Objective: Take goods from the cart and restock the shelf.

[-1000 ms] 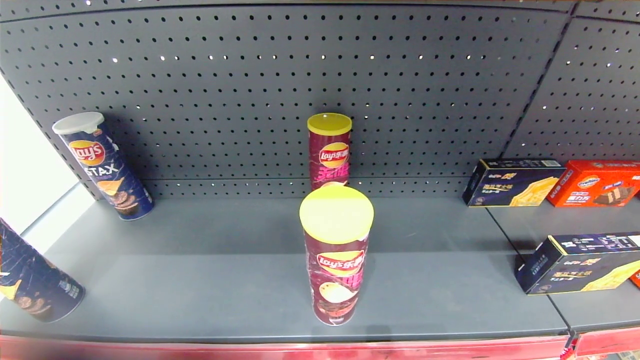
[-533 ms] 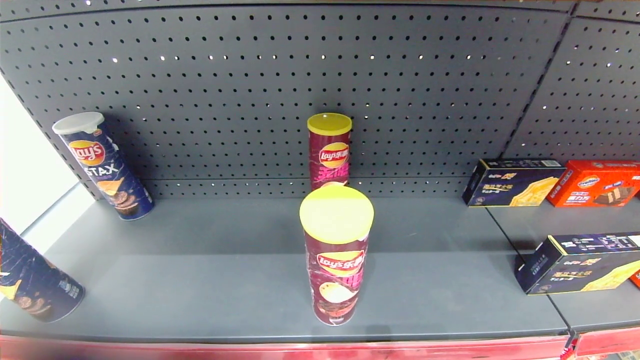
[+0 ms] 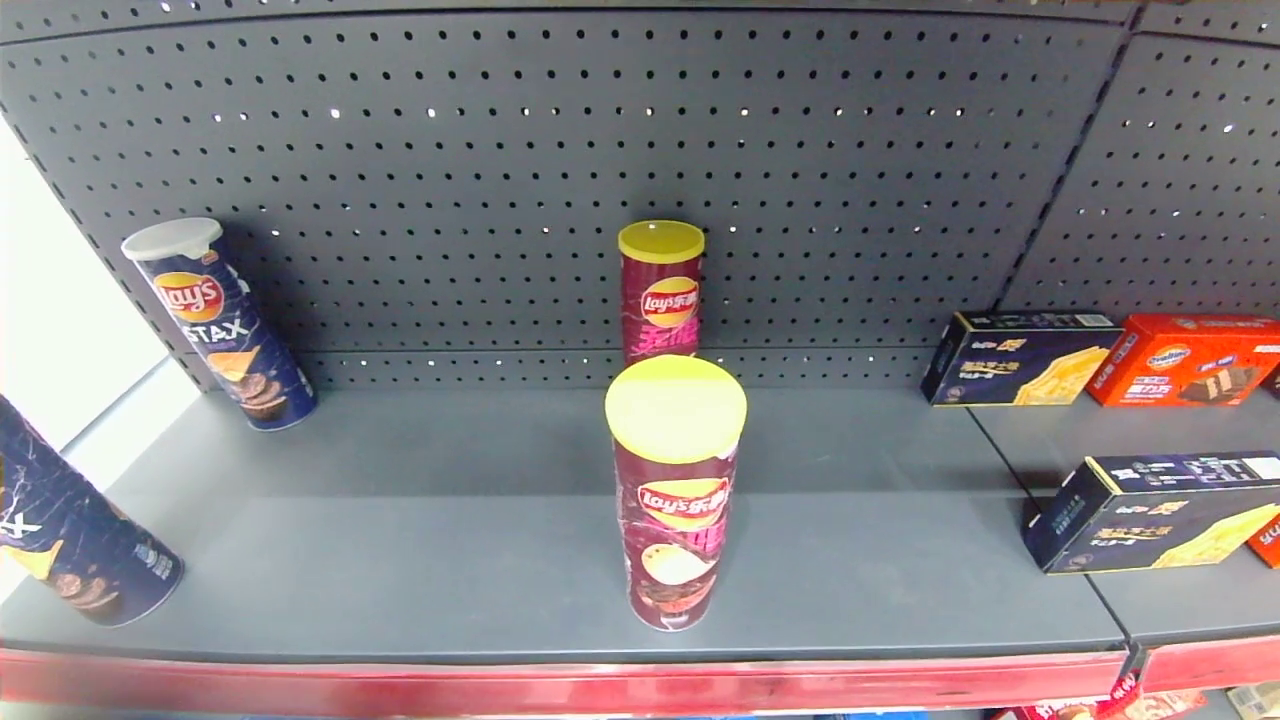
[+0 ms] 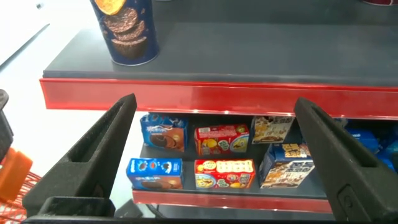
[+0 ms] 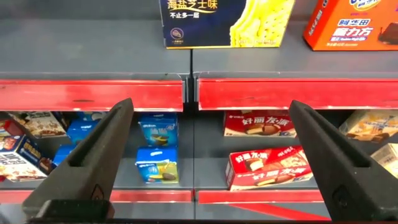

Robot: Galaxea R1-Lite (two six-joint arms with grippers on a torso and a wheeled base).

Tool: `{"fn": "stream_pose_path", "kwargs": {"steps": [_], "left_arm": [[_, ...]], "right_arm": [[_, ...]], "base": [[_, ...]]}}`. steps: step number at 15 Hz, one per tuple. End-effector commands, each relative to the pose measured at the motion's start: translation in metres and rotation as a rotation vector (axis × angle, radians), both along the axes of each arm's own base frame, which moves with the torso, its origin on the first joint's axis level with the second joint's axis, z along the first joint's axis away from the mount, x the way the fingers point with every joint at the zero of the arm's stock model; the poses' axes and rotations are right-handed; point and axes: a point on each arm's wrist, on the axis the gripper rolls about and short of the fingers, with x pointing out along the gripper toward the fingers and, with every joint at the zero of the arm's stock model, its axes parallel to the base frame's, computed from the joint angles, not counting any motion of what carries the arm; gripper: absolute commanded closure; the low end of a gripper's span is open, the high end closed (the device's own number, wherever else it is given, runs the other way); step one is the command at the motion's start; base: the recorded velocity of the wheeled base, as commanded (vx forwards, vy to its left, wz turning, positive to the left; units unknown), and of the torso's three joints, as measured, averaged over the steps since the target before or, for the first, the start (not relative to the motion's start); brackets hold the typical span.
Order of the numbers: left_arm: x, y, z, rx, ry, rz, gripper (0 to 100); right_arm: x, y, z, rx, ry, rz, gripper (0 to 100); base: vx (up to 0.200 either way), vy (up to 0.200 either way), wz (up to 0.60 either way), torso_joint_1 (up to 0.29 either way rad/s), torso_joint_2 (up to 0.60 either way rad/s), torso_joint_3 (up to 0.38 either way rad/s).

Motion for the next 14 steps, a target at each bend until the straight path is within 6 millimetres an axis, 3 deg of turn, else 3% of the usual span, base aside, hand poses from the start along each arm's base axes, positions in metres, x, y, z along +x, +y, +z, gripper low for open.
{"fn": "stream_pose_path", "kwargs": {"steps": [1, 14], "left_arm": [[0.0, 0.0, 0.0001, 0.0, 0.0, 0.001, 0], [0.0, 0.0, 0.0001, 0.0, 0.0, 0.001, 0]], "right_arm": [[0.0001, 0.0, 0.0, 0.001, 0.002, -0.001, 0], [0.0003, 0.0, -0.0005, 0.001, 0.004, -0.001, 0]], "base": [[0.0, 0.0, 0.0, 0.0, 0.0, 0.0], [0.0, 0.0, 0.0, 0.0, 0.0, 0.0]]}}
